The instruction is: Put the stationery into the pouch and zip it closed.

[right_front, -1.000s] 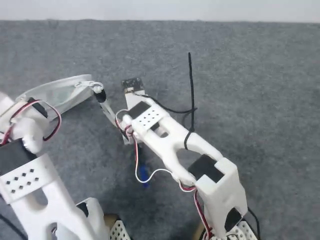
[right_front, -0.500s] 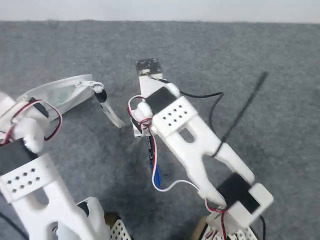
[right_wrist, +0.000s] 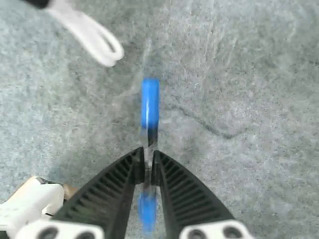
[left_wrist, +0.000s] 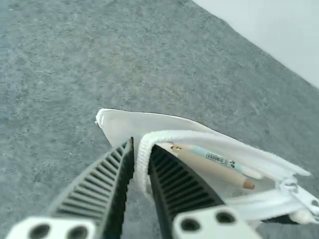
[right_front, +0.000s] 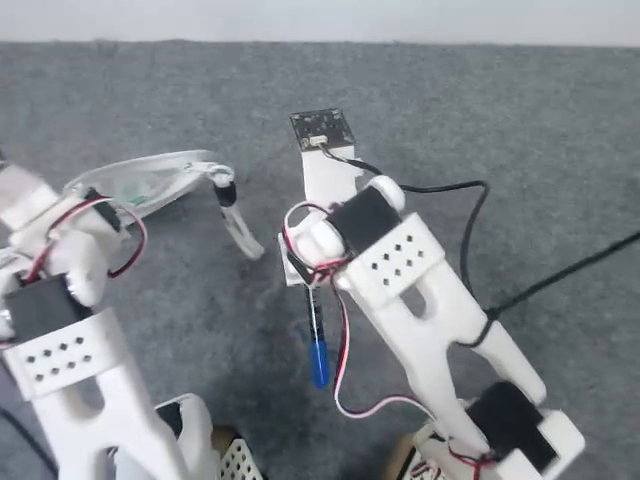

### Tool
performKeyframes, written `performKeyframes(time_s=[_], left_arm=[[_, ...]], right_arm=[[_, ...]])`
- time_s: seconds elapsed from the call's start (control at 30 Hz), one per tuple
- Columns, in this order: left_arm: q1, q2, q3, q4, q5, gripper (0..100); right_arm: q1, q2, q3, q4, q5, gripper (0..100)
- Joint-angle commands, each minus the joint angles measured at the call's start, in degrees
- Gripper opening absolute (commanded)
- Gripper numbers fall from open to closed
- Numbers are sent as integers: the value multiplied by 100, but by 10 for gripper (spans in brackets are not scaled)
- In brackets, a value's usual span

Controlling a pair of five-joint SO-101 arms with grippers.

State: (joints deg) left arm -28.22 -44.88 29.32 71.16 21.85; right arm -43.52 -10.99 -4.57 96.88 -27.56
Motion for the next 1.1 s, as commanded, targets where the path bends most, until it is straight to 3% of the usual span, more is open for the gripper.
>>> performKeyframes(time_s=[0.0, 0.23, 0.4, 0.87, 1.07], left_arm=[[492, -35, -75, -202, 53, 10], [1222, -44, -673, 141, -44, 10], [1275, -35, -769, 193, -141, 11], [-53, 9, -576, 149, 123, 11], [-316, 9, -567, 149, 123, 11]], right_arm=[[101, -505, 88, -119, 79, 6], [110, -1015, 668, -611, 62, 6], [110, -1200, 1134, -1218, 62, 6], [92, -769, 3270, -4576, 88, 12], [31, -602, 4035, -5481, 545, 172]])
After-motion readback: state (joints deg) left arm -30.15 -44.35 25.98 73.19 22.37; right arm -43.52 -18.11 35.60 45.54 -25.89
